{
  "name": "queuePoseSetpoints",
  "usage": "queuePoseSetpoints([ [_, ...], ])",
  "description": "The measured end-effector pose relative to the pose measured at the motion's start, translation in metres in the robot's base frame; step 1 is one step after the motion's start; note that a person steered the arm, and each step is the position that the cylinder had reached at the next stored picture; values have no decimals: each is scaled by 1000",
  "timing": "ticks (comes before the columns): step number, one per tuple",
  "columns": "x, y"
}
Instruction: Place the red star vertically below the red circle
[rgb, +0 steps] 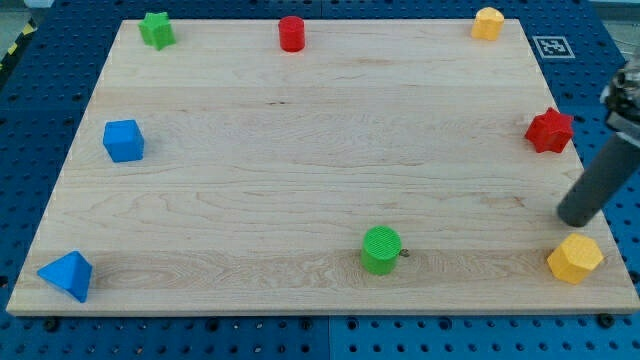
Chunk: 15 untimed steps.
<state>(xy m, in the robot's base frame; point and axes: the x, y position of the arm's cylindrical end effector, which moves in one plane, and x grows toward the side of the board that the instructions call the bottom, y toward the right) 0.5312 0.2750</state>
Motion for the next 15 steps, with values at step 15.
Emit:
queuePoseSetpoints([
  [15,-111,-7],
])
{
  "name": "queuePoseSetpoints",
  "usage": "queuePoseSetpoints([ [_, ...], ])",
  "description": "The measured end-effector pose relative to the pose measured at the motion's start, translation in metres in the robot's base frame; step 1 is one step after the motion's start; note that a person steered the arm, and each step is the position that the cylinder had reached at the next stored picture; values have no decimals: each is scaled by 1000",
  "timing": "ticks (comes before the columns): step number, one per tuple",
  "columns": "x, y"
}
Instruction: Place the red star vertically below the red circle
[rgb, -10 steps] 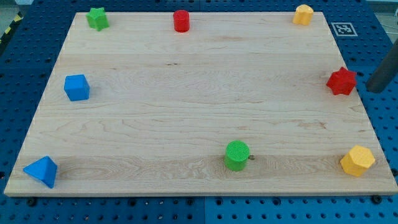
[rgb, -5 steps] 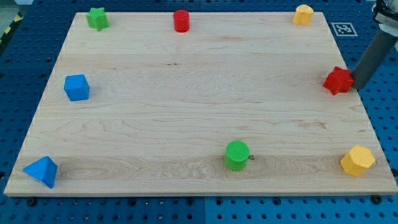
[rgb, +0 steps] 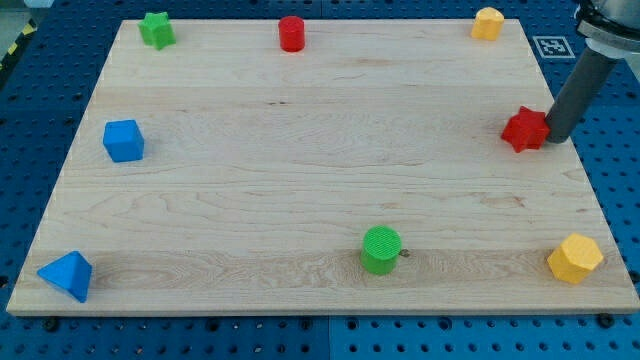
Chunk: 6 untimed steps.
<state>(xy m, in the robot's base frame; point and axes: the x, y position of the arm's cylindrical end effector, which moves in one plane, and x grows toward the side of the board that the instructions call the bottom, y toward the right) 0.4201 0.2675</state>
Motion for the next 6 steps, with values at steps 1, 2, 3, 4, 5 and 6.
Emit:
queuePoseSetpoints([
  [1,0,-44],
  [2,0,-104],
  [3,0,-175],
  [4,-12,-241],
  [5,-53,-268],
  [6,-104,-284],
])
